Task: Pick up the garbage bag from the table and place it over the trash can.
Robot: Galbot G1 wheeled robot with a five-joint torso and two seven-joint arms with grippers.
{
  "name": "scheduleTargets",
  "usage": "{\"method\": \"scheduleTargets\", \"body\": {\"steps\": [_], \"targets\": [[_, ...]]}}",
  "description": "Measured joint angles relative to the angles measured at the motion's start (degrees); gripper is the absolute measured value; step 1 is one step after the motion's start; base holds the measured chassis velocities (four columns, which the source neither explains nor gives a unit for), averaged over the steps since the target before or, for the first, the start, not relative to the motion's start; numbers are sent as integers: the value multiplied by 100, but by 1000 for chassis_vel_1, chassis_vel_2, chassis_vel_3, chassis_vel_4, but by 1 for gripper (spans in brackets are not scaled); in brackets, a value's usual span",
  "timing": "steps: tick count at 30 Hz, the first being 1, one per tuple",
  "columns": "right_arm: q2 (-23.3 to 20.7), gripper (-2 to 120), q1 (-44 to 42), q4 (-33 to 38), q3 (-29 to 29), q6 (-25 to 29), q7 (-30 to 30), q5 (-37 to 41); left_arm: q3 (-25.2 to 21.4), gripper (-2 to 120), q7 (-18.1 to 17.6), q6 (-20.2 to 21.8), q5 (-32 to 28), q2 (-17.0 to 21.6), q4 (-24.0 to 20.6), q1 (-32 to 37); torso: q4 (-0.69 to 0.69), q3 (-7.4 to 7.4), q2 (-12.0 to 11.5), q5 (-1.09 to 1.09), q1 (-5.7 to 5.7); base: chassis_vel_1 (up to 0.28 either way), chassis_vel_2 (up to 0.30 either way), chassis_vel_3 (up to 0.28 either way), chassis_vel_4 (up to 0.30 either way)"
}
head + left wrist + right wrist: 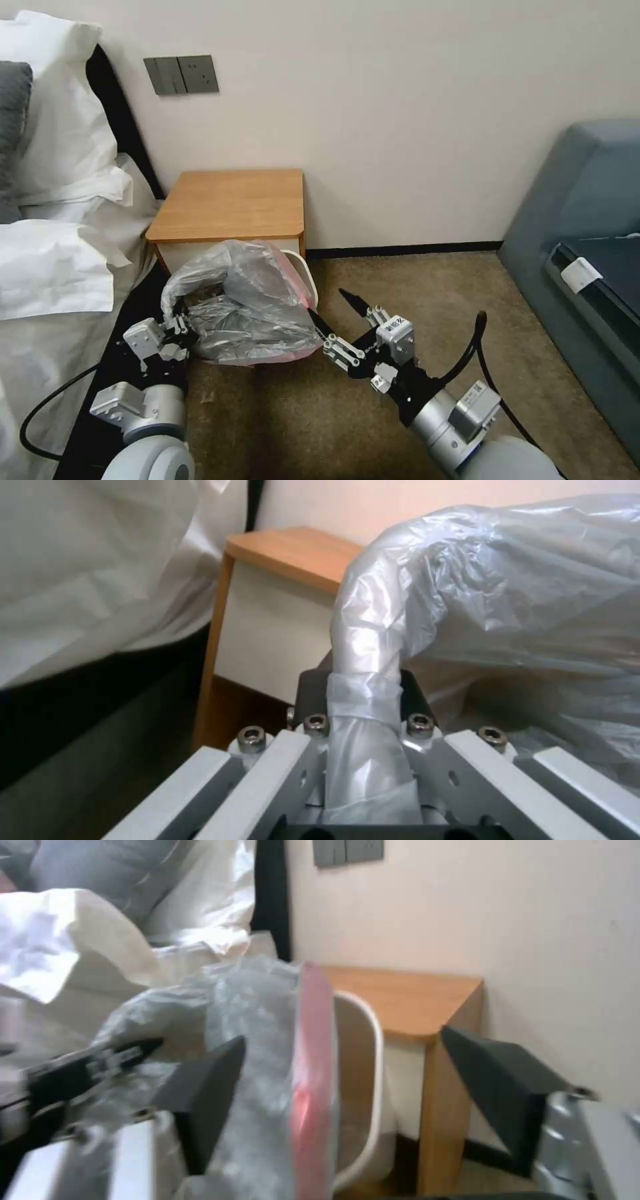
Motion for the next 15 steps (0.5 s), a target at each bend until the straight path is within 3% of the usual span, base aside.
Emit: {"method": "scheduleTargets", "body": {"steps": [7, 15], "targets": [[158, 99, 548, -552, -151, -25, -149, 84, 132, 5, 34, -112, 380, 1, 91, 13, 0, 0, 0, 0, 0, 0, 0, 0, 0], [196, 100, 949, -1084, -280, -36, -207, 152, 302, 5, 109, -129, 512, 1, 99, 58, 0, 1, 0, 0, 0, 0, 0, 0, 0]]}}
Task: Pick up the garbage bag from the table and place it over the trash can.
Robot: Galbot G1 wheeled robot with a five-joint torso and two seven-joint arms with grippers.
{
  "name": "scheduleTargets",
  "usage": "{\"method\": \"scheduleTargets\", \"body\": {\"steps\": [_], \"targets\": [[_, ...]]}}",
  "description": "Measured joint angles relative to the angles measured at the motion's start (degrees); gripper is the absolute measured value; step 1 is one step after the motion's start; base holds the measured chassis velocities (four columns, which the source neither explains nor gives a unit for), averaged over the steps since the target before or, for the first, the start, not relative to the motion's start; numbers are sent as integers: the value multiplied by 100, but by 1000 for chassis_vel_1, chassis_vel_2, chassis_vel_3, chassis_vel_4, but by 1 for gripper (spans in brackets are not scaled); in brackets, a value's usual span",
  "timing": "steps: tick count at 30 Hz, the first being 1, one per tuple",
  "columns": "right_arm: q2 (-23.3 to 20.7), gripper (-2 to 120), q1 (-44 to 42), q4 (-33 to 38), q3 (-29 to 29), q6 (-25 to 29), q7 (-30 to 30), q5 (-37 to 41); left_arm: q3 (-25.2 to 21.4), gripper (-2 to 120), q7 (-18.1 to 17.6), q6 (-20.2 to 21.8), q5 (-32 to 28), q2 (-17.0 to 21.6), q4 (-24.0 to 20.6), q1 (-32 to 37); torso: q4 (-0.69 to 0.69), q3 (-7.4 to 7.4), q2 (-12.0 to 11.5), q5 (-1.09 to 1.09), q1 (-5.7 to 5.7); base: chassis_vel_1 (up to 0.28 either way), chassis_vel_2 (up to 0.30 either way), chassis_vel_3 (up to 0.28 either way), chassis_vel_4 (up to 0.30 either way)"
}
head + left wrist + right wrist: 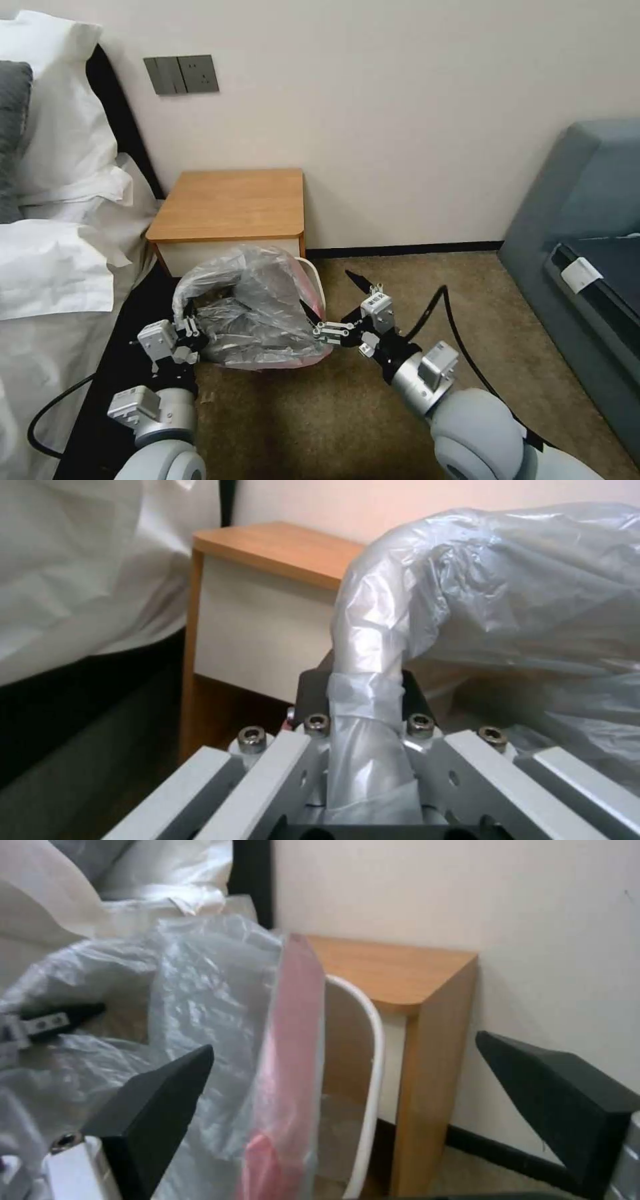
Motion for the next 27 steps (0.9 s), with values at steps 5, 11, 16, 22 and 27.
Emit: {"method": "scheduleTargets", "body": {"steps": [5, 11, 16, 22, 27], "targets": [[39, 88, 78, -146, -54, -16, 0, 17, 36, 5, 3, -2, 14, 0, -2, 0, 0, 0, 0, 0, 0, 0, 0, 0, 0], [73, 68, 24, -219, -75, -19, -10, 5, 44, 5, 10, -2, 16, 0, -53, 5, 0, 0, 0, 0, 0, 0, 0, 0, 0], [77, 48, -30, -222, -75, -8, -19, -20, 41, 5, 14, -19, 13, 0, -67, 12, 0, -1, 0, 0, 0, 0, 0, 0, 0], [75, 31, -34, -202, -54, -2, -10, -24, 28, 5, 13, -26, 10, 0, -83, 13, 0, -1, 0, 0, 0, 0, 0, 0, 0], [97, 10, -46, -185, -55, 2, -23, -38, 33, 5, 15, -35, 7, 0, -85, 15, 0, -1, 0, 0, 0, 0, 0, 0, 0]]}}
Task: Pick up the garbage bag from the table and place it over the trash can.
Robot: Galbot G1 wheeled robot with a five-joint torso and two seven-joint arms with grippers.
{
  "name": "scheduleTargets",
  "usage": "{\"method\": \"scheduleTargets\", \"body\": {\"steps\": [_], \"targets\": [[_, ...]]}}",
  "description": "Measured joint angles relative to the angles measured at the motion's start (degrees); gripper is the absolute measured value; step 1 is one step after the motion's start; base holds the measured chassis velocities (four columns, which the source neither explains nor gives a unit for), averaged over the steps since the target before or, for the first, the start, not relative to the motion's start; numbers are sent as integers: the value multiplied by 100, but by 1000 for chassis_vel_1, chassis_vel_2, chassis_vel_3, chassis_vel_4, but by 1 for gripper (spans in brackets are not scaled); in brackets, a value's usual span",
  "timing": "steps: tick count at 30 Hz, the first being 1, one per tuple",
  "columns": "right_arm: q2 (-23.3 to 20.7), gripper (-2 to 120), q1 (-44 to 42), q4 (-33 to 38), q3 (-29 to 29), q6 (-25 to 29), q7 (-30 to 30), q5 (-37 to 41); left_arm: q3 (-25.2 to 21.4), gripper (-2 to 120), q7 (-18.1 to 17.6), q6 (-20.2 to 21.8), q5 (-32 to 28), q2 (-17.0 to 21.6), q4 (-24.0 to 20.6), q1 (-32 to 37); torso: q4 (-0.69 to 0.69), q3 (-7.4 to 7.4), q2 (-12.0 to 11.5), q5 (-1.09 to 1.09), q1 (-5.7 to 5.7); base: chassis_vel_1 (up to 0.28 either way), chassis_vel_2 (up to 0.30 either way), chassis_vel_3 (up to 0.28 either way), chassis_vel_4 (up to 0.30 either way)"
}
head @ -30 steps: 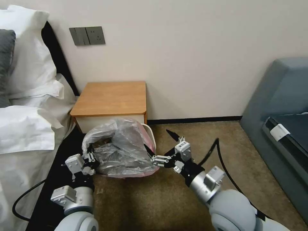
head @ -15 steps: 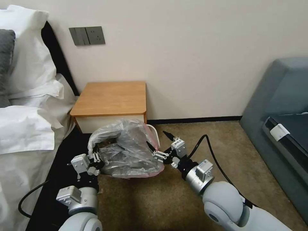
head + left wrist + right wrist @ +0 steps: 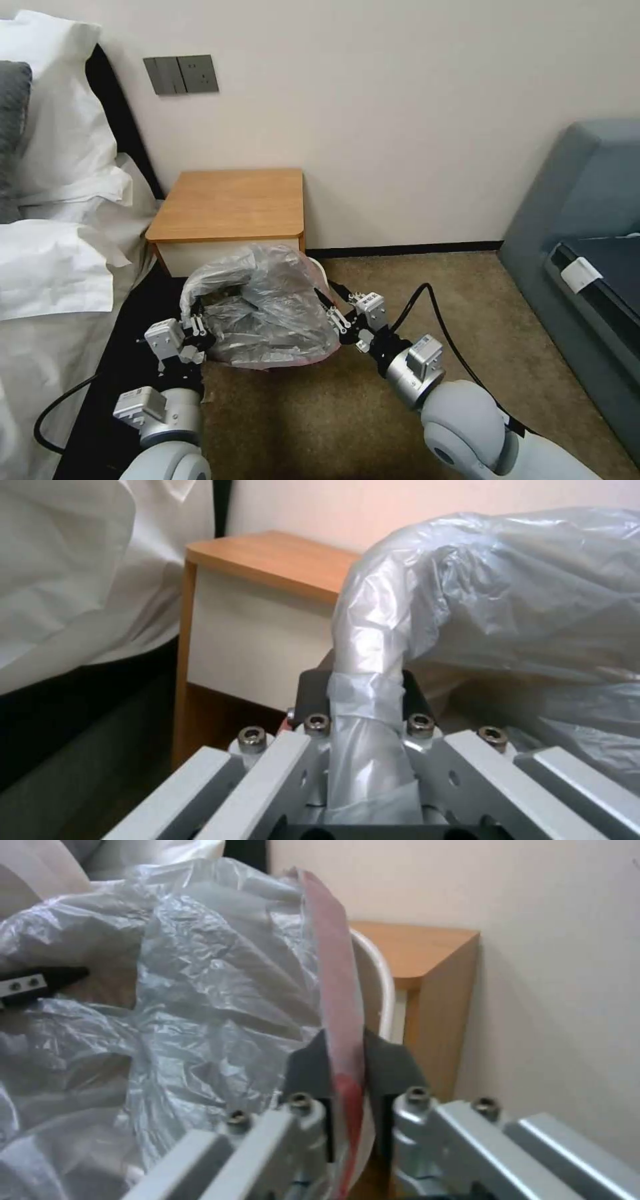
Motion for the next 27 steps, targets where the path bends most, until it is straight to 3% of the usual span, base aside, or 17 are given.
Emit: {"method": "scheduleTargets", "body": {"steps": [3, 19, 27], "targets": [[13, 0, 2, 0, 0, 4, -17, -8, 1, 5, 0, -4, 0, 0, 0, 4, 0, 0, 0, 0, 0, 0, 0, 0, 0], [28, 0, 225, -183, 165, 68, 14, 8, -21, 5, 56, -65, -7, 8, 23, 81, 0, 0, 0, 0, 0, 0, 0, 0, 0], [-129, 0, 312, -430, 304, 170, 59, 29, -57, 5, 172, -65, -310, 60, -104, 112, -1, 0, 0, 0, 0, 0, 0, 0, 0]]}}
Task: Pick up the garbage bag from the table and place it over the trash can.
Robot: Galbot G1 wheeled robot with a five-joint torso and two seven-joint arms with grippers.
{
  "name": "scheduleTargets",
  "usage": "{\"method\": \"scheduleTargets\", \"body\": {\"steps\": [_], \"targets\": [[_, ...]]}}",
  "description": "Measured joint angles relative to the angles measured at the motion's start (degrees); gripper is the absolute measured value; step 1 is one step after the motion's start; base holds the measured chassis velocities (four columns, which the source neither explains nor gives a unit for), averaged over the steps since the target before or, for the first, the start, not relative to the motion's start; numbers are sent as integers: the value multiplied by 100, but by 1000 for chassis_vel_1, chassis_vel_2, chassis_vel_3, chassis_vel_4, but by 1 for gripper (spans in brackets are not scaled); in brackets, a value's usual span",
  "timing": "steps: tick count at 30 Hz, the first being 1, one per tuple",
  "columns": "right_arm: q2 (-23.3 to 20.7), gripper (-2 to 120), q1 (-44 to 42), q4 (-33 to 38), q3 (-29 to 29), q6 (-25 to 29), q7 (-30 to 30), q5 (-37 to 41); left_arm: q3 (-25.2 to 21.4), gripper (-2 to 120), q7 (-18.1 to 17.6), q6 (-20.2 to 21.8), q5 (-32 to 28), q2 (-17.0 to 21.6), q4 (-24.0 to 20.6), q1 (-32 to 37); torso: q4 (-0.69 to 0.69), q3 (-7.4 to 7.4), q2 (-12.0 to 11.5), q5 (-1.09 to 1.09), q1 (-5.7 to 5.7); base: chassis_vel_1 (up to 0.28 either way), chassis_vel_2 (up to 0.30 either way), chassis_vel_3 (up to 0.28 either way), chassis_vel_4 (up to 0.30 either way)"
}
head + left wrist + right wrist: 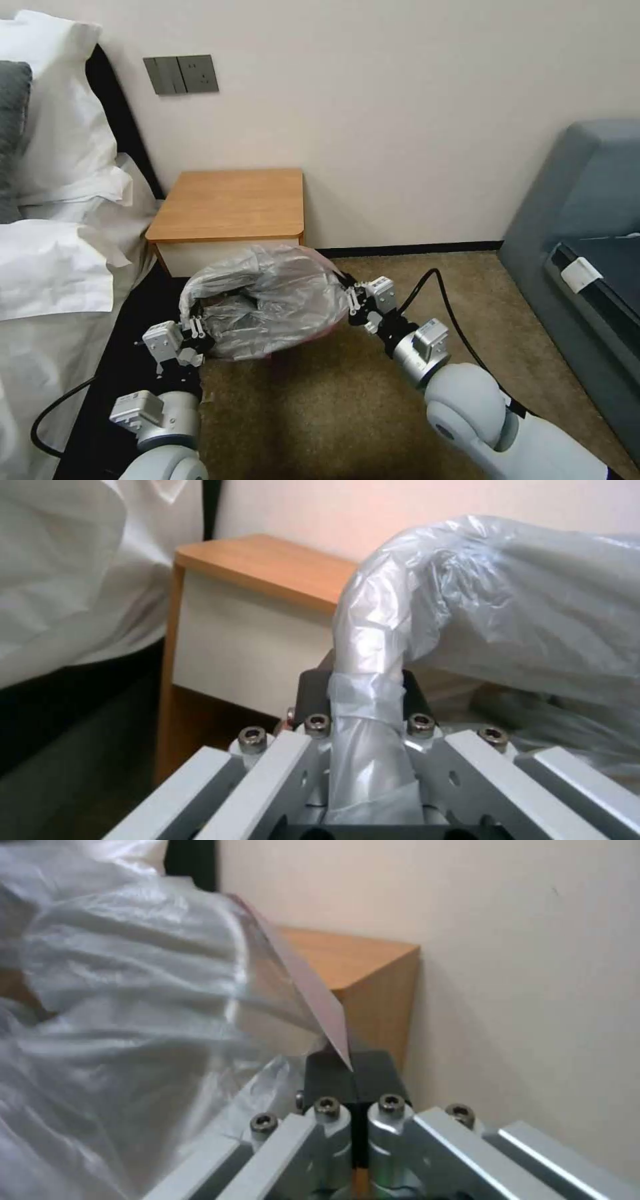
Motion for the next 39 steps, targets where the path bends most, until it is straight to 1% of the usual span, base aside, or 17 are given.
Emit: {"method": "scheduleTargets", "body": {"steps": [3, 4, 5, 6, 8, 10, 12, 16, 19, 24, 33, 39], "targets": [[10, 0, 5, -82, 5, 23, 0, -5, 53, 5, 34, 57, -275, -8, -61, 5, 0, 0, 0, 0, 0, 0, 0, 0, 0], [30, 0, 5, -124, -10, 38, -2, -27, 122, 5, 35, 152, -565, -8, -144, 23, 0, 0, 0, 0, 0, 0, 0, 0, 0], [40, 0, 2, -137, -16, 44, -4, -41, 146, 5, 35, 194, -683, -8, -181, 31, 0, 0, 0, 0, 0, 0, 0, 0, 0], [40, 0, 2, -137, -16, 44, -4, -41, 146, 5, 35, 194, -683, -8, -181, 31, 0, 0, 0, 0, 0, 0, 0, 0, 0], [87, 0, -27, -200, -38, 89, -27, -159, 233, 5, 16, 367, -1112, -7, -329, 66, 0, 0, 0, 0, 0, 0, 0, 0, 0], [99, 0, -32, -218, -41, 105, -33, -196, 248, 5, 4, 411, -1210, -8, -364, 74, 0, 0, 0, 0, 0, 0, 0, 0, 0], [133, 0, -34, -290, -46, 168, -48, -350, 278, 5, -56, 550, -1534, -13, -466, 91, 1, 0, 0, 0, 0, 0, 0, 0, 0], [156, 0, -21, -378, -47, 244, -76, -503, 315, 5, -97, 642, -1732, -15, -528, 115, 0, 0, 0, 0, 0, 0, 0, 0, 0], [205, 0, 31, -580, -65, 411, -130, -782, 418, 5, -173, 762, -1943, -12, -635, 182, 1, 0, 0, 0, 0, 0, 0, 0, 0], [279, 0, 130, -903, -111, 595, -182, -1079, 530, 5, -203, 850, -2002, -21, -747, 248, 0, 0, 0, 0, 0, 0, 0, 0, 0], [342, 0, 194, -1272, -97, 785, -221, -1383, 559, 6, -229, 908, -2047, -24, -781, 274, 1, 0, 0, 0, 0, 0, 0, 0, 0], [349, 0, 131, -1298, -60, 851, -221, -1515, 551, 6, -255, 913, -2040, -33, -760, 251, 1, 0, 0, 0, 0, 0, 0, 0, 0]]}}
